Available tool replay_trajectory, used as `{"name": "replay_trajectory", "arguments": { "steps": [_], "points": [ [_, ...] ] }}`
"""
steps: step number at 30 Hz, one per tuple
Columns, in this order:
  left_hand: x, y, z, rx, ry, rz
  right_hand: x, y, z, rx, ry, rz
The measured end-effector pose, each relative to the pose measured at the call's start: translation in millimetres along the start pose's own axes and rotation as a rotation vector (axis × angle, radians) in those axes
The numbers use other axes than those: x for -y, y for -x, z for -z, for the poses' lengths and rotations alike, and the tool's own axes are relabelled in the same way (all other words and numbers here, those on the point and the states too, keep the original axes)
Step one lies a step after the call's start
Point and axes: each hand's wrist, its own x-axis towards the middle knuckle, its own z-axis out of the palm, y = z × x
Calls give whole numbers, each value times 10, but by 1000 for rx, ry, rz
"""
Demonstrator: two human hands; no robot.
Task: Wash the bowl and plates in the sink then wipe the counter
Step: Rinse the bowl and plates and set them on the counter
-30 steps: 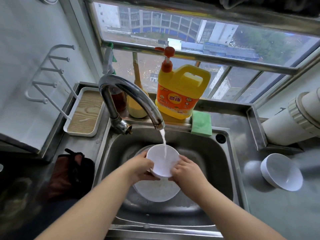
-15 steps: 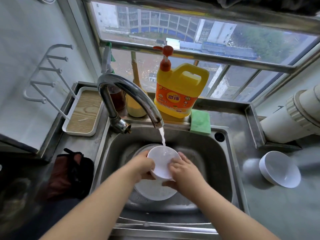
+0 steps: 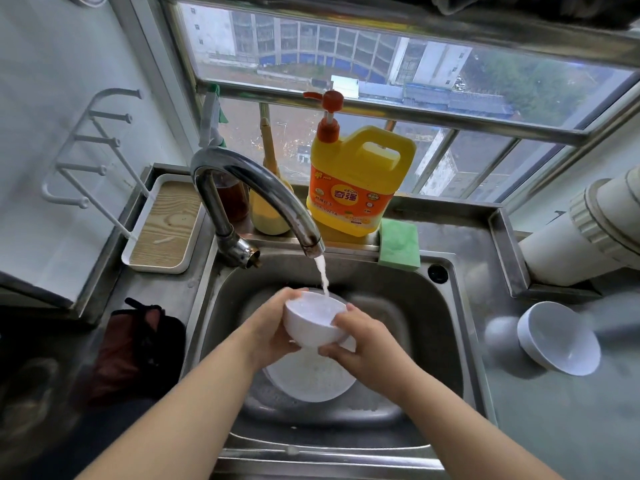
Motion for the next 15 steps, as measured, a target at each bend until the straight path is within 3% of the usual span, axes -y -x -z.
{"name": "replay_trajectory", "arguments": {
  "steps": [2,6,11,15],
  "points": [
    [76,-25,-59,25,155,-21,100,-24,0,-75,-299,-197],
    [209,15,-159,-40,179,-135,80,-112,-25,-225,-970,-530],
    [155,218,-200,-118,89,-338,37,-356,-183,-359,-1414,-710],
    [106,325,-145,-172,1,-441,58,-474,-227,-274,-1596,-790]
  ]
}}
